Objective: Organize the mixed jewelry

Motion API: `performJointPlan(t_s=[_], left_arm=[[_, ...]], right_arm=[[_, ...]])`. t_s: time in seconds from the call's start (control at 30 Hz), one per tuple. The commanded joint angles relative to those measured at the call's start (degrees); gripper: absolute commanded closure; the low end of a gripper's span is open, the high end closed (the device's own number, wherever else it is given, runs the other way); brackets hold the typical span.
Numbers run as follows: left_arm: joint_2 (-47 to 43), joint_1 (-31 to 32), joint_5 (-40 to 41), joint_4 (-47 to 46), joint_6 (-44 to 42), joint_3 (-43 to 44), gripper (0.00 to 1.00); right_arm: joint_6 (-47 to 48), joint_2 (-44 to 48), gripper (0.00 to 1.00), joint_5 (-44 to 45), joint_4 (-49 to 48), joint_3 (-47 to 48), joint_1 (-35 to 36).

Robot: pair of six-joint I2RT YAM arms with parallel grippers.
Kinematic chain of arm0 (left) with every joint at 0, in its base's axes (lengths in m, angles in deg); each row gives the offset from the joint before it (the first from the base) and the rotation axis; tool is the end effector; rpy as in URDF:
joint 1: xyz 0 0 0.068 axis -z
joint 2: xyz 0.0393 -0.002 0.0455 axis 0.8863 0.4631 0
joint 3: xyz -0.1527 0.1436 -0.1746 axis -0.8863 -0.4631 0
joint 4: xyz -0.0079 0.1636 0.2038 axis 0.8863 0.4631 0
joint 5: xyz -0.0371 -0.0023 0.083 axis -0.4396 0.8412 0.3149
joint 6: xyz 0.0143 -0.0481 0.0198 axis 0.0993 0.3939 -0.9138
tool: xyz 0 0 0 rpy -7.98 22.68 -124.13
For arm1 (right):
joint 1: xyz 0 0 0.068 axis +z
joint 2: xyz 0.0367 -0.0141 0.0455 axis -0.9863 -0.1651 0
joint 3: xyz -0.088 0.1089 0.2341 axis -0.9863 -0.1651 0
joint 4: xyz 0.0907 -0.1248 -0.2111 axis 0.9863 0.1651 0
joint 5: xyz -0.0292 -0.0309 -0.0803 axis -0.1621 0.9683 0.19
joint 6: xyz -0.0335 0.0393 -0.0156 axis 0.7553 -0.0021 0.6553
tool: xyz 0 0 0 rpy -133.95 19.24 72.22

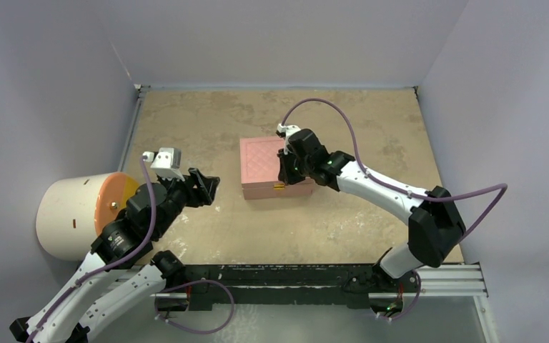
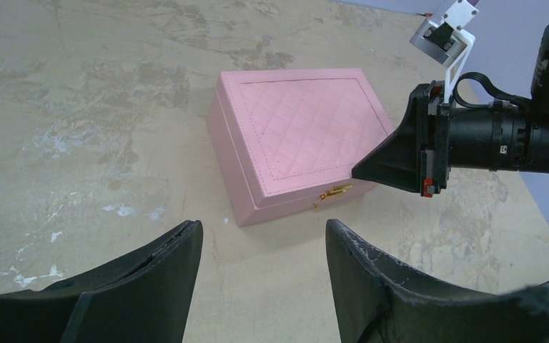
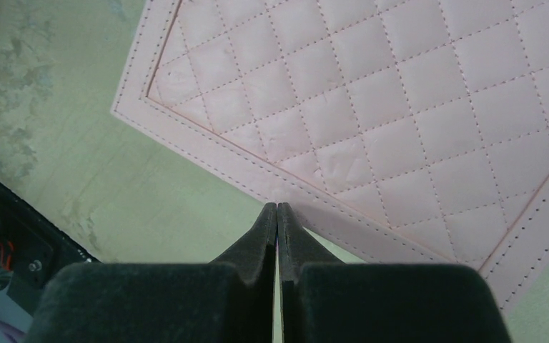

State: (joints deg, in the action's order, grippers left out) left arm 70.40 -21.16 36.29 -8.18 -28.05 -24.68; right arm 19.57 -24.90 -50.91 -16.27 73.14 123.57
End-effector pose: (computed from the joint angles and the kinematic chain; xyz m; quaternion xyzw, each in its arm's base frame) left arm 0.0900 -0.0624 0.3432 -0.0280 0.7889 -0.2300 0.5692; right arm 0.2512 0.2371 0.2744 -0.1827 0.8737 0.2568 0.3707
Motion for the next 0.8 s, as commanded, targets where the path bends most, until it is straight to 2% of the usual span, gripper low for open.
performJointPlan(t_s=[0.0, 0.43, 0.77], left_arm=[[-0.01, -0.28, -0.39, -1.12, 0.63, 0.96, 0.37], [-0.08, -0.28, -0.56, -1.12, 0.54, 1.02, 0.37], [-0.38, -0.31, -0.56, -1.05, 0.54, 1.00, 0.37]], right_arm=[[1.17, -0.28, 1.00, 3.96, 0.84, 3.40, 0.51], [0.92, -3.05, 1.00, 3.84, 1.29, 4.97, 1.53], [-0.20, -4.10, 1.00, 7.69, 1.61, -0.51, 2.91]])
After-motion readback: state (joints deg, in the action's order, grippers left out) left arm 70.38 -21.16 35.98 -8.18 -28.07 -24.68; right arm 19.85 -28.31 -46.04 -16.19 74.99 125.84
